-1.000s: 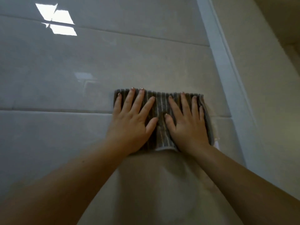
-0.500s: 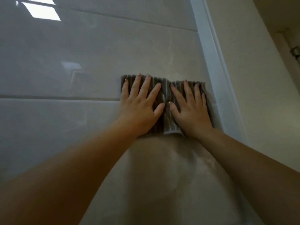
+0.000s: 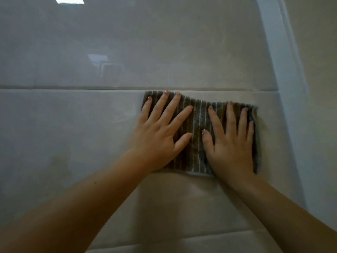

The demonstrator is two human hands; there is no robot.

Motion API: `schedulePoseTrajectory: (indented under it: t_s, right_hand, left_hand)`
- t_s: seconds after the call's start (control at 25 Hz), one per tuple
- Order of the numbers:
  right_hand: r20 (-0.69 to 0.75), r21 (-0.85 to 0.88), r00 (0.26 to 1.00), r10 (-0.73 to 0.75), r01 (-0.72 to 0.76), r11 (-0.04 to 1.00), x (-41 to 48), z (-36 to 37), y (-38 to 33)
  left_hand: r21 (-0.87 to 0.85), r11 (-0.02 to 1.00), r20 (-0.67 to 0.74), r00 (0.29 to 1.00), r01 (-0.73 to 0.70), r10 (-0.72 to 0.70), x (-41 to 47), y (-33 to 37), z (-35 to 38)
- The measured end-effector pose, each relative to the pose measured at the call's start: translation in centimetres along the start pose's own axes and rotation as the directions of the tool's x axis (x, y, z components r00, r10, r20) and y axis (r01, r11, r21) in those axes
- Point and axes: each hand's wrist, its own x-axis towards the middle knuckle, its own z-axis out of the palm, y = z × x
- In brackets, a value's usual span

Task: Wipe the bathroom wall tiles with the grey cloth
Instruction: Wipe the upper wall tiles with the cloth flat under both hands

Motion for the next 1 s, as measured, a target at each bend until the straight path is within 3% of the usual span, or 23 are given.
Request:
schedulePoseTrajectory:
  t_s: [0.28, 0.6, 0.84, 1.0]
  right_hand:
    - [-0.020, 0.049, 0.982, -0.190, 0.191, 0.980, -1.0, 1.4, -12.9]
    - [-0.065, 0.103, 0.967, -0.245, 0.251, 0.962, -1.6, 2.3, -23.6]
    - [-0.052, 0.095, 0.900, -0.433, 0.436, 0.895, -3.3, 2.2, -20.4]
    - [-0.049, 0.080, 0.910, -0.411, 0.414, 0.907, -3.4, 1.6, -14.8]
  left_hand:
    - [0.070, 0.989, 0.038, 0.991, 0.129, -0.132, -9.1, -11.2, -2.5]
    - [0.088, 0.971, 0.021, 0.974, 0.222, -0.224, -15.0, -19.5, -4.2]
    - [0.064, 0.946, 0.008, 0.948, 0.318, -0.319, -18.1, -15.8, -3.1]
    - [0.046, 0.954, -0.012, 0.955, 0.296, -0.295, -15.7, -10.8, -1.9]
